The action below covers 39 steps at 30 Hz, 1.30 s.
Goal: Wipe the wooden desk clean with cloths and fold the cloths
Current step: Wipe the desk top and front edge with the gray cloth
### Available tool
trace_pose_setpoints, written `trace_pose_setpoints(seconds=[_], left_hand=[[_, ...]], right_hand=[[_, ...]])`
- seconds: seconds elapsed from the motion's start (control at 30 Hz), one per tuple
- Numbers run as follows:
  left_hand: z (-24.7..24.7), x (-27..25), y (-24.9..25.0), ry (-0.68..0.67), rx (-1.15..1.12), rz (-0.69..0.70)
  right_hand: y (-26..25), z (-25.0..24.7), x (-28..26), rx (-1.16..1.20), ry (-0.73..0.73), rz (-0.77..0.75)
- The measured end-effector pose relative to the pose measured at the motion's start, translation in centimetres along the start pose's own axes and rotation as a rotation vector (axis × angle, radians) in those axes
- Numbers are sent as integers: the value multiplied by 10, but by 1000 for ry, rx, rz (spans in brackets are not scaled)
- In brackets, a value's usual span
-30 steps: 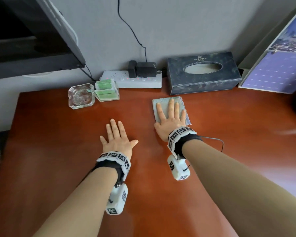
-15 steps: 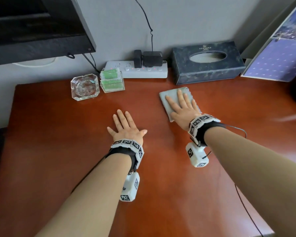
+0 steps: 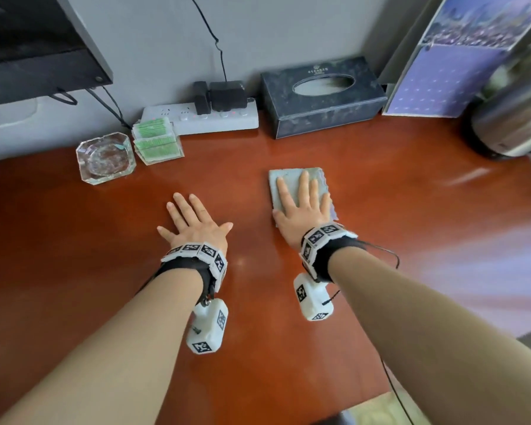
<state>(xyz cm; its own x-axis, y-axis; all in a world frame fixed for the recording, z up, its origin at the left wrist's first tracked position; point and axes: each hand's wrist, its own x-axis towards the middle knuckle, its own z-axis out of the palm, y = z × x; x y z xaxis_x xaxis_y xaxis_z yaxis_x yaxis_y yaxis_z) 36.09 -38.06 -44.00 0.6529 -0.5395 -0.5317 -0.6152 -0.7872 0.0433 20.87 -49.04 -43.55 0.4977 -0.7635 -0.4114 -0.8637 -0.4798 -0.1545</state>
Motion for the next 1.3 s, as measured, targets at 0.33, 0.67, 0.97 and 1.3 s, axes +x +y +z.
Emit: trace_pose_setpoints(seconds=[0.33,0.67,0.97,1.3], left_hand=[[6,-2,-3,38,-16,-50],[11,-44,61,177,107,128],[59,-104,219,-20,252,443],[63,-102,238,-158,232,362]], right_hand=[[24,20,-39,-60,-81,-226],[296,-22,-69,117,-64,367],[237,-3,-78,-13,-17,97],[359,-30,-67,37,-66,147]])
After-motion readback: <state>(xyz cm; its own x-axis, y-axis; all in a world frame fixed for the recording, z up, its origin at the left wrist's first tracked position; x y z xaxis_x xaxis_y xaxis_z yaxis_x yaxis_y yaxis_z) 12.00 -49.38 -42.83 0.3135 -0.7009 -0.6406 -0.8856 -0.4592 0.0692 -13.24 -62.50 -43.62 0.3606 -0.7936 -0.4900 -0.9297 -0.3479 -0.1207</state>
